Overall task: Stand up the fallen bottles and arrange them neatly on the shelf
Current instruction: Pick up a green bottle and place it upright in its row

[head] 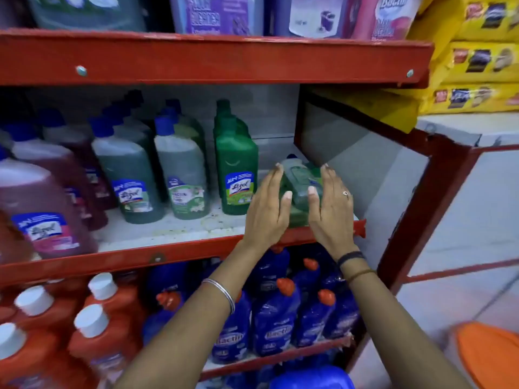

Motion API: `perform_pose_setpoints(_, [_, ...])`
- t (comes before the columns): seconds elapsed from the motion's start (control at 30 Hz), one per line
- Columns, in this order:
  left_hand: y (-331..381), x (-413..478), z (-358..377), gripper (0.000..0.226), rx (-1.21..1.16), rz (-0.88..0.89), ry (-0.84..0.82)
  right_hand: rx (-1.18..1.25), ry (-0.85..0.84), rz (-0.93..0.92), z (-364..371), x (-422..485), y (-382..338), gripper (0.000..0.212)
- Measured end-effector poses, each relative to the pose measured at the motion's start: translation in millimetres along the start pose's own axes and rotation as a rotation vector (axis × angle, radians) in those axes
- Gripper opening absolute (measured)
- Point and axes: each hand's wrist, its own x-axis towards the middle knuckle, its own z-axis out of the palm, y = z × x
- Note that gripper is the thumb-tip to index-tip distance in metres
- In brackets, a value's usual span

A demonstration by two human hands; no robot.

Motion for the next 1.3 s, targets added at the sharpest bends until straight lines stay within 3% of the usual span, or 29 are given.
perform_pose_setpoints(0.1, [0.4, 21.5, 16.2, 0.055, -0.007, -0.204, -0.029, 0.040, -0.024, 0.068, -1.1, 19.1, 12.4, 0.061])
perform_pose_setpoints(0.23, [-3.1, 45.2, 35.8, 0.060, -0.083, -0.499, -0.153, 0.126, -0.210, 0.198, -0.4, 47.4, 25.7, 0.051])
perform_pose_setpoints(0.4, [5.8, 78.5, 37.9, 0.036, 0.023, -0.648, -0.248, 0.149, -0.421, 0.355, 6.3, 77.6, 24.6, 0.044])
perform_pose_setpoints(0.5, [6.4, 96.5, 39.8, 0.038, 0.066, -0.751, -0.314, 0.242, -0.390, 0.428, 7.1, 87.1, 19.8, 0.015])
perform_pose_setpoints(0.57, [3.4, 100.1, 41.8, 0.043, 0.033, -0.790, -0.320, 0.291, -0.374, 0.458, 8.1, 89.8, 18.8, 0.012])
perform_pose_setpoints(0.77, [-1.4, 79.3, 32.9, 0.036, -0.268, -0.782, -0.167, 0.579, -0.273, 0.620, 11.8, 81.6, 21.1, 0.014])
perform_pose_setpoints(0.83, [1.7, 68.4, 24.7, 0.043, -0.300, -0.734, -0.108, 0.700, -0.248, 0.631, 5.1, 74.5, 13.6, 0.007])
perform_pose_setpoints(0.97, [8.2, 48.7, -1.4, 0.046, -0.390, -0.595, -0.024, 0.875, -0.237, 0.586, -10.9, 58.7, -8.5, 0.011])
perform_pose_setpoints(1.13, [-1.1, 4.7, -43.6, 0.072, -0.418, -0.546, 0.020, 0.905, -0.262, 0.481, -14.4, 27.1, -52.1, 0.035])
perform_pose_setpoints(1.3, [-23.0, -39.3, -110.9, 0.062, -0.411, -0.538, 0.115, 0.946, -0.274, 0.396, 10.2, -8.3, -115.9, 0.040])
